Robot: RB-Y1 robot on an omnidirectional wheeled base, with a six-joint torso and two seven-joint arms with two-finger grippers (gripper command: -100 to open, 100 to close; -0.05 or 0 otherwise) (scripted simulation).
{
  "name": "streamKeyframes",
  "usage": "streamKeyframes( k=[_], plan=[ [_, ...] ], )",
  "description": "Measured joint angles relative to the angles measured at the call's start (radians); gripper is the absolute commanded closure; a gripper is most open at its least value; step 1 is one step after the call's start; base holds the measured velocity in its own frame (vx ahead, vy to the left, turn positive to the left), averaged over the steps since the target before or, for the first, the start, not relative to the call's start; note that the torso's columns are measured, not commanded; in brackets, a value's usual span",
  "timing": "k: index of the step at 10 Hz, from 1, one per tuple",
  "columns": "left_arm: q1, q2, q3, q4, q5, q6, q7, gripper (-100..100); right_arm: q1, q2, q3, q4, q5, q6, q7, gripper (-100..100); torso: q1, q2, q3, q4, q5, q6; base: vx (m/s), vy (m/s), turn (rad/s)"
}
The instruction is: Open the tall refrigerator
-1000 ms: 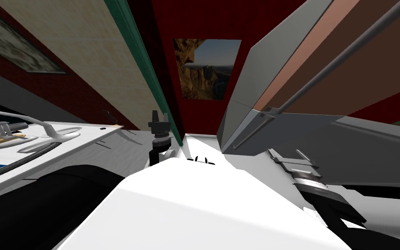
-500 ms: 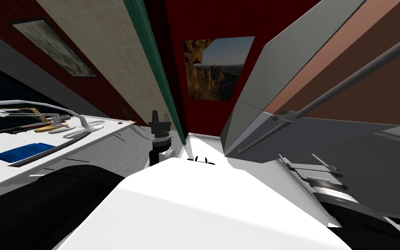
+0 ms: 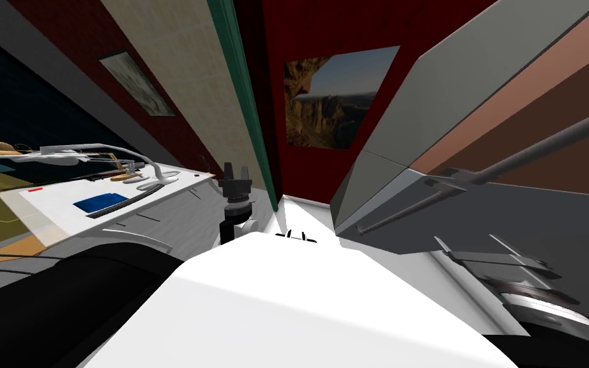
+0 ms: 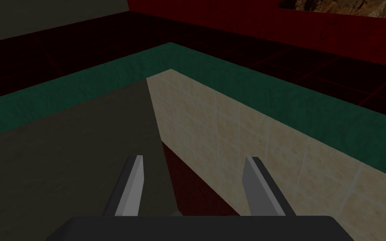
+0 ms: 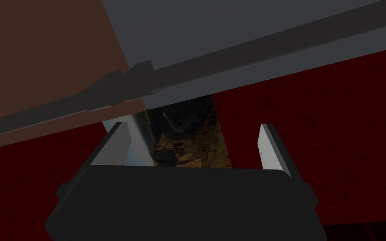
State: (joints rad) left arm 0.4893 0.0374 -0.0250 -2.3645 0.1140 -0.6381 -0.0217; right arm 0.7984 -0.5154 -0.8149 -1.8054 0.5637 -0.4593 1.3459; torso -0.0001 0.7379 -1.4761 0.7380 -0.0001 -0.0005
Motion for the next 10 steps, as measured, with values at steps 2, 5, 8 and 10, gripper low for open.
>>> streamKeyframes(
  k=[2, 5, 8, 10],
  plan=[
    [0.000, 0.000, 0.000, 0.000, 0.000, 0.000, 0.000, 0, 0.006, -0.027, -0.036, 0.038, 0.019, -0.002, 0.052, -100, 0.000, 0.000, 0.000, 0.000, 0.000, 0.000, 0.001, -0.002, 0.207],
    [0.000, 0.000, 0.000, 0.000, 0.000, 0.000, 0.000, 0, 0.022, -0.044, -0.078, 0.064, 0.048, -0.002, 0.126, -100, 0.000, 0.000, 0.000, 0.000, 0.000, 0.001, 0.001, -0.001, 0.187],
    [0.000, 0.000, 0.000, 0.000, 0.000, 0.000, 0.000, 0, 0.036, -0.074, -0.129, 0.108, 0.077, -0.004, 0.200, -100, 0.000, 0.000, 0.000, 0.000, 0.000, 0.000, 0.001, -0.001, 0.198],
    [0.000, 0.000, 0.000, 0.000, 0.000, 0.000, 0.000, 0, 0.048, -0.099, -0.166, 0.137, 0.099, -0.005, 0.251, -100, 0.000, 0.000, 0.000, 0.000, 0.000, 0.001, 0.001, -0.003, 0.174]
  ],
)
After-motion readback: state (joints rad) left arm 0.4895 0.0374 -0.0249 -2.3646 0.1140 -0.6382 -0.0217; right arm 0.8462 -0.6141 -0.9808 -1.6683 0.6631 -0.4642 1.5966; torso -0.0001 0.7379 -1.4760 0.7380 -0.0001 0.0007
